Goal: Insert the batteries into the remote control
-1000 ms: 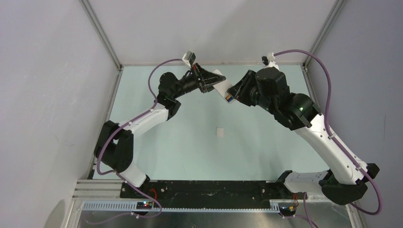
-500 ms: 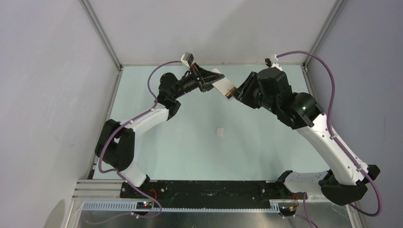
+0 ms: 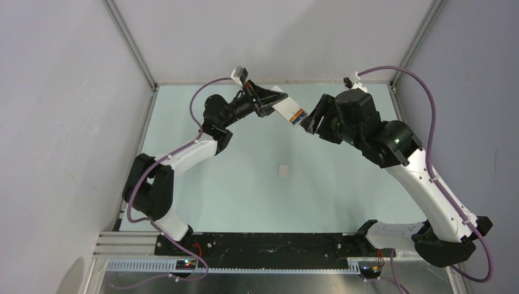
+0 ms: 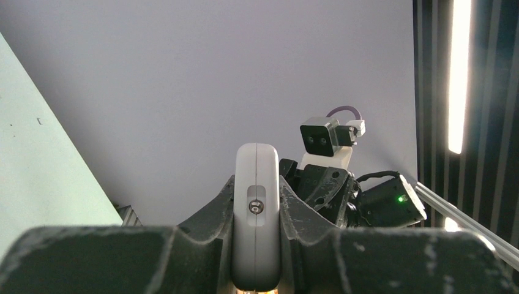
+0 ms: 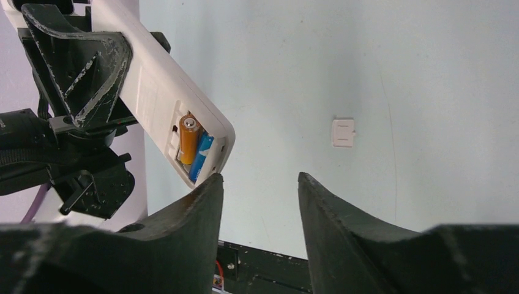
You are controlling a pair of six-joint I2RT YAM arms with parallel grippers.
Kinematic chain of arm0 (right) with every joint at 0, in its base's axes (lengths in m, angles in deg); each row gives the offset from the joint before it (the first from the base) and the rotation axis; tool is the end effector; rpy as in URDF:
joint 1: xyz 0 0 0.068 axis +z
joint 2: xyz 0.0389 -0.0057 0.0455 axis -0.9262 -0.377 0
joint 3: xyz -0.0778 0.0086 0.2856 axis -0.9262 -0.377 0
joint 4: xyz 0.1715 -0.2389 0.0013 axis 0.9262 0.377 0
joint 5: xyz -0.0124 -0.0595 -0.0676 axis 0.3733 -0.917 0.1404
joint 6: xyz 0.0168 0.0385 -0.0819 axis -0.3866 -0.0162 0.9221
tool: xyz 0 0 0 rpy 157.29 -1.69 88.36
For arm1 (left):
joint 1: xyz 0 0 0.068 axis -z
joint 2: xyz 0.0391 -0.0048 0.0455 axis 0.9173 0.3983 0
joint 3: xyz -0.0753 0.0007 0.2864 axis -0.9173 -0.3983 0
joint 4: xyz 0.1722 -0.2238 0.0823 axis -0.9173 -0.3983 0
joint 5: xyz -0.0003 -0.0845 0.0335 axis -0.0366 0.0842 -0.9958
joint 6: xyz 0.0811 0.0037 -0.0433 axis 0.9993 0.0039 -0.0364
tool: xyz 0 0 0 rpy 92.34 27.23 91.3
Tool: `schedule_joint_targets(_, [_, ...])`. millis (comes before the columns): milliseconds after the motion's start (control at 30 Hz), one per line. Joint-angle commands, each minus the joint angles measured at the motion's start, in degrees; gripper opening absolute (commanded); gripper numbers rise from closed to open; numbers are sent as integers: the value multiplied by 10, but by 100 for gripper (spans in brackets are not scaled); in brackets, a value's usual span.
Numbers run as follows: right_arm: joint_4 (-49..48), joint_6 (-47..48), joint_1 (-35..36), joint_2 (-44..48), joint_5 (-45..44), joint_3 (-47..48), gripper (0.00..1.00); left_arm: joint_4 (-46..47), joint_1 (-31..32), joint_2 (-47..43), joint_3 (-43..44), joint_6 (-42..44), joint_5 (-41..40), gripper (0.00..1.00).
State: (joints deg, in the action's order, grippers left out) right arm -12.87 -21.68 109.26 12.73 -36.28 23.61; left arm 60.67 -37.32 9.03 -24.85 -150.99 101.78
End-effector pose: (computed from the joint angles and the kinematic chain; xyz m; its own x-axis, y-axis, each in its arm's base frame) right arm 0.2238 0.1689 0.4711 -0.6252 0.3960 -0.6726 -0.0250 0.8511 0.5243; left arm 0.3605 -0.2560 0.3688 -0.8822 -0.4425 -0.1608 0.2732 -0.2030 -0.9403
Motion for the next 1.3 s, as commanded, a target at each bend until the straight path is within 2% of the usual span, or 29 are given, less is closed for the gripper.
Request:
schedule_joint_targets(0, [-13,68,2,27,1,32,65,36,-2,-4,-6,-8,-7,0])
schedule_joint_targets(133, [-16,152,11,11,11,68,78,36,-2,-5,-17,-6,-8,0])
schedule_joint_targets(233, [18,238,26,-37,8,122,82,34,-2,-6,-24,-6,-7,0])
schedule_joint_targets(400, [109,358,72,-130,-29,245,86,19,-2,-12,-45,-9,-12,0])
schedule_joint_targets(633, [184,425,152,-242,-130,350,91,16,-2,-15,-70,-27,-19,0])
schedule_joint_targets(800, [194,451,171,-269,-166,359,93,4,-2,-17,-78,-37,-13,0])
schedule_joint_targets(1067, [193,466,184,-278,-228,323,95,-12,-3,-15,-86,-49,-6,0])
schedule_joint_targets(1267, [197,465,184,-279,-223,301,94,-19,-2,-13,-83,-59,-3,0])
